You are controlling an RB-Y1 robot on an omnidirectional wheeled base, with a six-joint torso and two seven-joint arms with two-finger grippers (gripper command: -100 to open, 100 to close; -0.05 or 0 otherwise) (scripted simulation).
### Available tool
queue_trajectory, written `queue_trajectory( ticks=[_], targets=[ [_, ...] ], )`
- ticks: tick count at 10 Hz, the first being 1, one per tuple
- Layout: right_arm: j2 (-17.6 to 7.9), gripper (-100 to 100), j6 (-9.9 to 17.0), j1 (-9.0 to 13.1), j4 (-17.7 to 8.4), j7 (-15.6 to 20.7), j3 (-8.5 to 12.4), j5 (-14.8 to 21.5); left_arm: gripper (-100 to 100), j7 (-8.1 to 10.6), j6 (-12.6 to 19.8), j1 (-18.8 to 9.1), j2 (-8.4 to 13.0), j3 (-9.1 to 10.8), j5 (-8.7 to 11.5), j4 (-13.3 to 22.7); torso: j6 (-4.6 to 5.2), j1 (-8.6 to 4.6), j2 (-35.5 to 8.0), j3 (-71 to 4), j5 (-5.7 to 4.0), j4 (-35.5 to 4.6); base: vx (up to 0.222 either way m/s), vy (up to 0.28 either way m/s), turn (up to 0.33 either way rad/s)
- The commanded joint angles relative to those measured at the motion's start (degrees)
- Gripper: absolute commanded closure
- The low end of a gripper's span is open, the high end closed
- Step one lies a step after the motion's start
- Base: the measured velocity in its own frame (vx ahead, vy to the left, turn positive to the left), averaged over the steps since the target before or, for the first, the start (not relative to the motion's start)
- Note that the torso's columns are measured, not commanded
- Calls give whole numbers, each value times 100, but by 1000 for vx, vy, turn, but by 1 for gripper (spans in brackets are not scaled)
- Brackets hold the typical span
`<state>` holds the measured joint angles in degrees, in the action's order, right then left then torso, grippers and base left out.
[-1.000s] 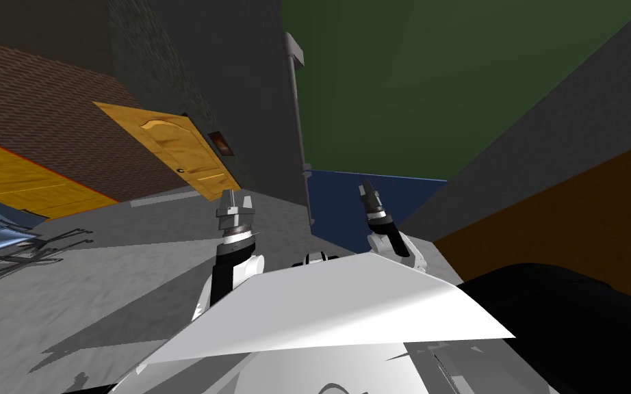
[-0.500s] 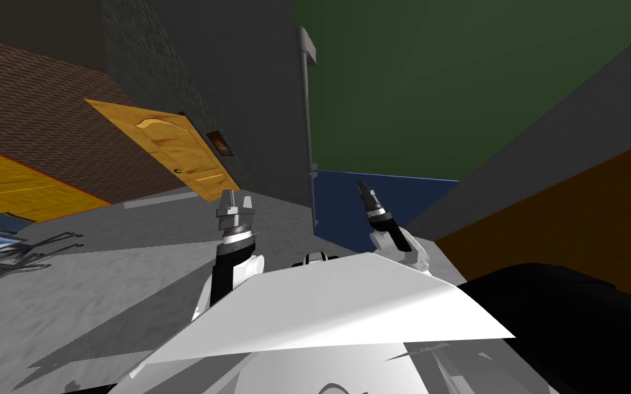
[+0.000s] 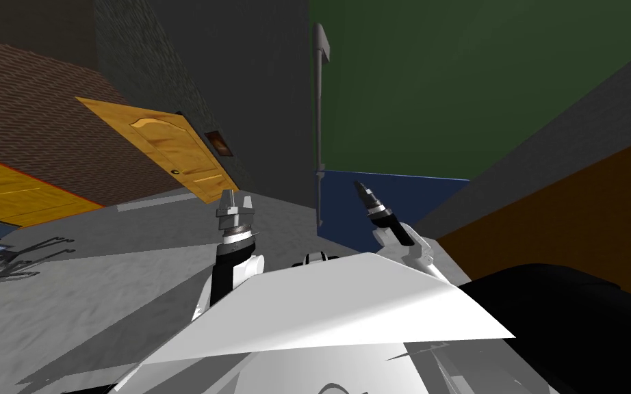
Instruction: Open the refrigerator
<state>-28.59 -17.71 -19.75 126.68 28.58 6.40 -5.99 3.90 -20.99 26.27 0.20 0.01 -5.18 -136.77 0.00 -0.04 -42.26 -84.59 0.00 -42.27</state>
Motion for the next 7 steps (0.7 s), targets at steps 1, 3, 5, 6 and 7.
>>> queue_trajectory(
  ticks=[1, 3, 5, 6, 7],
  targets=[
    [-246, -100, 133, 66, -67, 315, 45, -72, 0, 0, 0, 0, 0, 0, 0, 0, 1, -3, -4, 3, -2, -2, 19, 88, -18],
    [-630, -100, 364, 182, -196, 700, 102, -185, 0, 0, 0, 0, 0, 0, 0, 0, 1, 2, -2, 2, -1, -1, 37, 124, -47],
    [-884, -100, 482, 243, -272, 1006, 131, -242, 0, 0, 0, 0, 0, 0, 0, 0, 0, 8, -2, 1, 2, -1, 23, 124, -21],
    [-884, -100, 482, 243, -272, 1034, 131, -242, 0, 0, 0, 0, 0, 0, 0, 0, 1, 4, -5, 4, 0, -2, 23, 101, -22],
    [-1107, -100, 603, 305, -356, 1267, 159, -299, 0, 0, 0, 0, 0, 0, 0, 0, 1, -5, -5, 4, -2, -2, 30, 95, -34]
  ],
)
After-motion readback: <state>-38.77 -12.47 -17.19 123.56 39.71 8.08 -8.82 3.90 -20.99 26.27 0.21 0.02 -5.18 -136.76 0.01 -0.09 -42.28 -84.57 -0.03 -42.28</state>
